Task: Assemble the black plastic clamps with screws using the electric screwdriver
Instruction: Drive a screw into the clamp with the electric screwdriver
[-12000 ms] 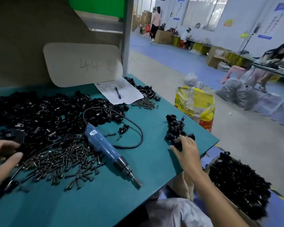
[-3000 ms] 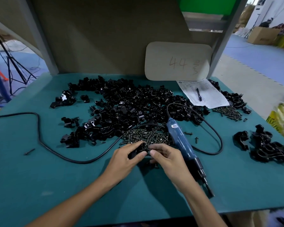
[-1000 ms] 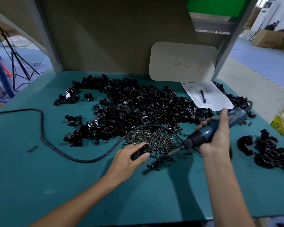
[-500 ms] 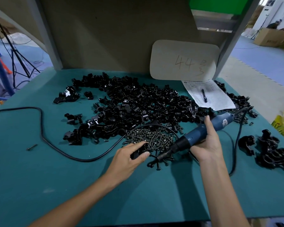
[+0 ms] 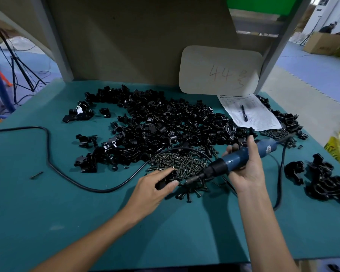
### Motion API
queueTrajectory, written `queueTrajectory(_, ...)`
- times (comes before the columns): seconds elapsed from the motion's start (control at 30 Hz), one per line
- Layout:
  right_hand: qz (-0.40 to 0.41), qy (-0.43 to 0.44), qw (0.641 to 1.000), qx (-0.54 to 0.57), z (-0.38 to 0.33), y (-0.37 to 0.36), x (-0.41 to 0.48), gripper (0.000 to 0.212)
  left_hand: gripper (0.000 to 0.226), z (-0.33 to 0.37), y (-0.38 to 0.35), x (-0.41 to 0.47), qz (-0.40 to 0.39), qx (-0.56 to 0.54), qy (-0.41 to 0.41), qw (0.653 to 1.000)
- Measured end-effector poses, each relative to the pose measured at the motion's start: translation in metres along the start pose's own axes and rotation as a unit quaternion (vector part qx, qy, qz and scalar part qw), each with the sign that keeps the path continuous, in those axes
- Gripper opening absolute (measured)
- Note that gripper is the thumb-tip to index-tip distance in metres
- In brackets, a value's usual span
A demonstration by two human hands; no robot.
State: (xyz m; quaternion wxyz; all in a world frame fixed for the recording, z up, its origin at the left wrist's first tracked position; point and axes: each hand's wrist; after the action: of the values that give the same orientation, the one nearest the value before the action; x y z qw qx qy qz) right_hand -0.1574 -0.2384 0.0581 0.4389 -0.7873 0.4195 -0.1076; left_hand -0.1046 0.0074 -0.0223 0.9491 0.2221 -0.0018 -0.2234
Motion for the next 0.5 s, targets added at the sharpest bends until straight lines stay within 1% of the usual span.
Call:
queueTrajectory(0.13, 0.047, 0.031, 0.998, 0.007, 0.004, -0.008, 0.002, 0.029, 0.057, 0.001, 0.001, -0.001, 0.002, -0.005, 0.0, 1.0)
queueTrajectory(0.27, 0.074, 0.077, 0.994, 0.01, 0.005, -0.011, 0.008, 0.031, 0.056, 0.002, 0.0, -0.001, 0.003, -0.011, 0.001, 1.0)
queueTrajectory(0.5, 0.073, 0.086, 0.993, -0.02, 0.023, -0.01, 0.008, 0.03, 0.053, 0.003, 0.001, -0.002, 0.004, -0.001, 0.005, 1.0)
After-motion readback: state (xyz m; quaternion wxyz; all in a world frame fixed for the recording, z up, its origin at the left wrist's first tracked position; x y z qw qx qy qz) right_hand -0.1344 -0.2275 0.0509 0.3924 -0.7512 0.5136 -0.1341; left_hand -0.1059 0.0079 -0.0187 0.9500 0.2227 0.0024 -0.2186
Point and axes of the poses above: each hand's wrist, its own x-axis towards the middle knuckle, its own y-axis out of the back of the hand, z = x × y, and after that the axes turned 13 degrees about y, right-handed
